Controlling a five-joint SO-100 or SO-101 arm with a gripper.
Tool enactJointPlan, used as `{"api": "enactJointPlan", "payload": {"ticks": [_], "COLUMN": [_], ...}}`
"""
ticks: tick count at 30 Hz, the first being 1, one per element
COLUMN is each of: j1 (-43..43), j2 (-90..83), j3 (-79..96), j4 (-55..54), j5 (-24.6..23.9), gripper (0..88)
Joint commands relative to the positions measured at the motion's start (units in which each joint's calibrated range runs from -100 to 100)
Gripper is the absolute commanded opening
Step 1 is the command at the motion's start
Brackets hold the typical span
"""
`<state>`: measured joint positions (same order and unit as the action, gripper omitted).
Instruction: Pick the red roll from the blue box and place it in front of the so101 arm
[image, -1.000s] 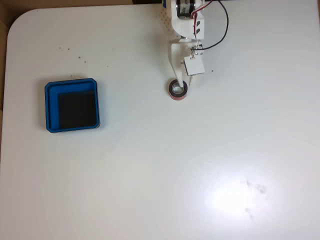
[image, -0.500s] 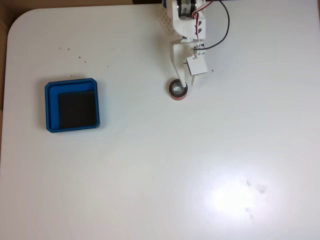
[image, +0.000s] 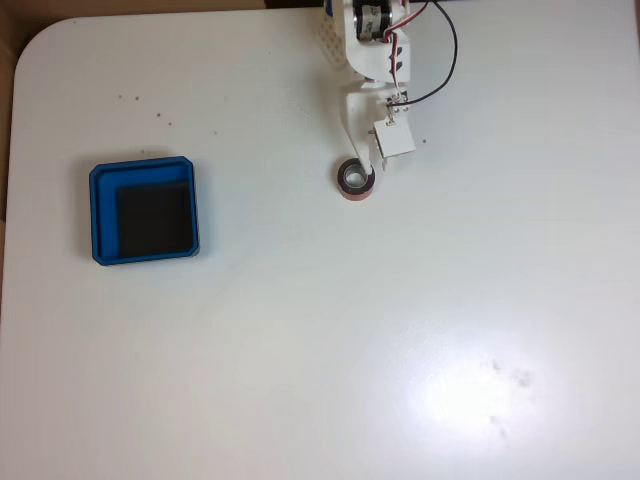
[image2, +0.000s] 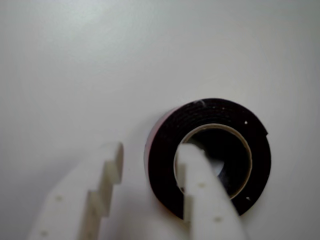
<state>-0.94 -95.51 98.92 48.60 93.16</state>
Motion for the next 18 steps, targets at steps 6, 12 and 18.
{"api": "enactJointPlan", "payload": {"ticks": [6, 12, 18], "j1": [0.6, 0.4, 0.5], "j2": [-3.1, -3.1, -3.1], "j3": [0.4, 0.3, 0.3], "j4": [-0.3, -0.3, -0.3], "j5": [-0.1, 0.1, 0.1], "gripper": [5.7, 1.6, 1.6]}}
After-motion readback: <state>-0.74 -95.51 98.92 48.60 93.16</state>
